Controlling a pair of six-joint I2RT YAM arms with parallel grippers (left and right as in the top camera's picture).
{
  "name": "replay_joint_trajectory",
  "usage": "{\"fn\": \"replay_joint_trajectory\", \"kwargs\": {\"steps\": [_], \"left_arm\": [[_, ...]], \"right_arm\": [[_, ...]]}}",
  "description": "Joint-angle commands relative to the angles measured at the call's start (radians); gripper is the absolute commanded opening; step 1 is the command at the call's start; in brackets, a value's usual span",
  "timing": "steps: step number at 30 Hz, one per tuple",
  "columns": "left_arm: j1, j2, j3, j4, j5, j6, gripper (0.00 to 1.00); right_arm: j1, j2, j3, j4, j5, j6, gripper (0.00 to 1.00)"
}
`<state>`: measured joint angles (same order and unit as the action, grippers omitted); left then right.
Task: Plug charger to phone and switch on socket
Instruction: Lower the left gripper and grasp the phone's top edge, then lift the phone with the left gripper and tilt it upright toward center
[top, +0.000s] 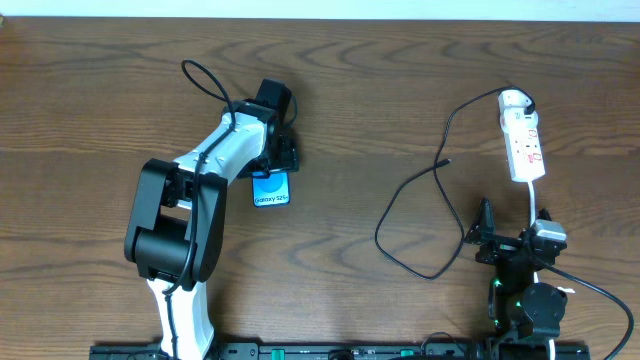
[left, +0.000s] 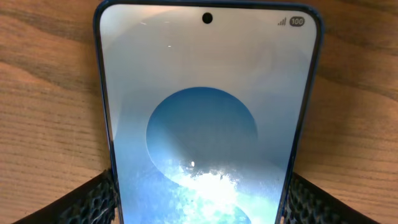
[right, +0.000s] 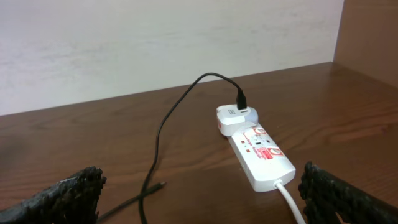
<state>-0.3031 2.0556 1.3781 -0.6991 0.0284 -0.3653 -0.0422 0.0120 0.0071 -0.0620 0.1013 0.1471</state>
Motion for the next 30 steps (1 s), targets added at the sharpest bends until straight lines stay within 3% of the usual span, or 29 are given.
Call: {"fn": "replay_joint_trajectory", "kwargs": {"steps": [1, 6, 10, 23, 30], "left_arm": [[-0.002, 0.084, -0.037, -0.013, 0.039, 0.009, 0.74], [0.000, 0.073, -0.030, -0.014, 0.039, 0.009, 0.72], [0.000, 0.033, 0.005, -0.030, 0.047, 0.006, 0.64], [0.000, -0.174, 0.008, -0.073, 0.132, -0.007, 0.64], [0.000, -0.238, 0.008, -0.081, 0.417, -0.048, 0.64]], "right_arm": [[0.006, -0.003, -0.002, -0.003, -0.003, -0.014, 0.99], [0.006, -0.003, -0.002, -0.002, -0.003, -0.014, 0.99], [0.006, -0.003, -0.002, -0.003, -0.003, -0.014, 0.99], [0.006, -0.003, -0.002, -0.003, -0.003, -0.014, 0.99], [0.006, -0.003, -0.002, -0.003, -0.003, -0.014, 0.99]]}}
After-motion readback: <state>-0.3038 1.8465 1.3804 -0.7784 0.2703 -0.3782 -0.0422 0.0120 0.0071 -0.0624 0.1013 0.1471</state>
